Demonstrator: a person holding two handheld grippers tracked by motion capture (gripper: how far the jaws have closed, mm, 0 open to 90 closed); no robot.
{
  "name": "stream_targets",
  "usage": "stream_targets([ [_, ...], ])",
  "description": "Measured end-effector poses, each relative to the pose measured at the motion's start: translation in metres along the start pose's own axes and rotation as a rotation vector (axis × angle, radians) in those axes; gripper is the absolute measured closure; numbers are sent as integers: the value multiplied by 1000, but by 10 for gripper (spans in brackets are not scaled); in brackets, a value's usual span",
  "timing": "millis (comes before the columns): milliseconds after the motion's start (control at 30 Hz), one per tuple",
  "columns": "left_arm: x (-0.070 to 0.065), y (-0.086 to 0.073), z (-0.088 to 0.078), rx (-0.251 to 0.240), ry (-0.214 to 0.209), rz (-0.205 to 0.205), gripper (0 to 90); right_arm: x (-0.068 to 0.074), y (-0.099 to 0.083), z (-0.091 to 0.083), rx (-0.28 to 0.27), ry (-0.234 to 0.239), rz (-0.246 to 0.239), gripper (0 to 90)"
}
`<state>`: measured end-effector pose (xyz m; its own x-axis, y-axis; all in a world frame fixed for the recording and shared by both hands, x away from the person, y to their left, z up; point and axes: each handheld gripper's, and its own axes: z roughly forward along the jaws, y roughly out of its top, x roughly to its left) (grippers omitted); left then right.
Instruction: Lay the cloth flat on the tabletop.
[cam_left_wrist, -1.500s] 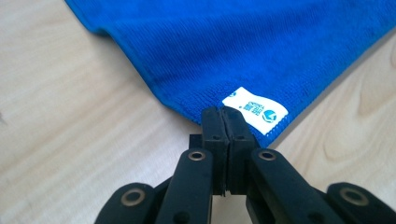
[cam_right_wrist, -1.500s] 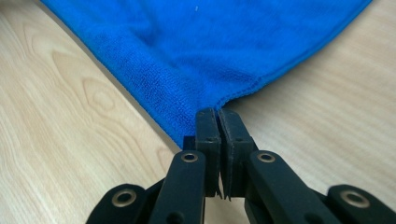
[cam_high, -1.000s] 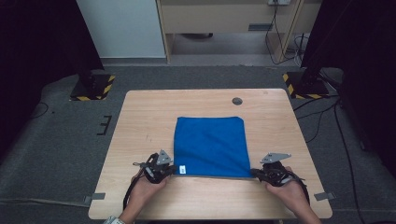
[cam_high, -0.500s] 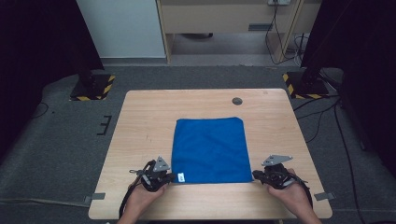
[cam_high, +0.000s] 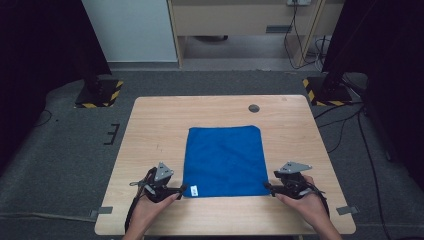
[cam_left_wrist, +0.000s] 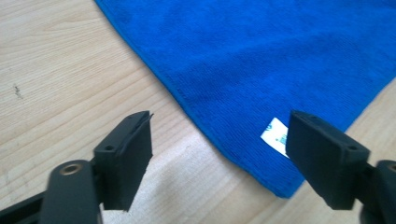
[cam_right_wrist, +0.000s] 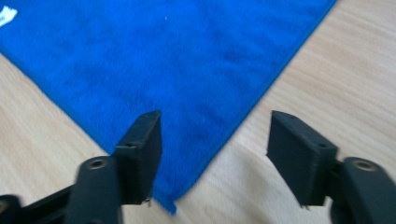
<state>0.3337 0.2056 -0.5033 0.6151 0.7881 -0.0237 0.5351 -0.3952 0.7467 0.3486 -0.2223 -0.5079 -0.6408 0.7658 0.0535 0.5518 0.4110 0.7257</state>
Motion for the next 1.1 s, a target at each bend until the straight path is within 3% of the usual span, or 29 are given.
stream_targets([
  [233,12,2,7,-19,29,-19,116,2,9,13,0,11,6,183],
  [333,19,1,9,-24,35,-35,114,6,17,19,-8,2,-12,146],
  [400,24,0,9,-27,25,-47,114,11,25,25,-8,21,-29,130],
  [633,33,-2,10,-31,13,-47,99,31,46,47,-9,67,-76,121],
  [900,40,-6,8,-29,64,-46,89,65,71,64,-1,128,-162,137],
  [1100,43,-6,9,-21,76,-48,89,95,83,77,22,173,-208,229],
])
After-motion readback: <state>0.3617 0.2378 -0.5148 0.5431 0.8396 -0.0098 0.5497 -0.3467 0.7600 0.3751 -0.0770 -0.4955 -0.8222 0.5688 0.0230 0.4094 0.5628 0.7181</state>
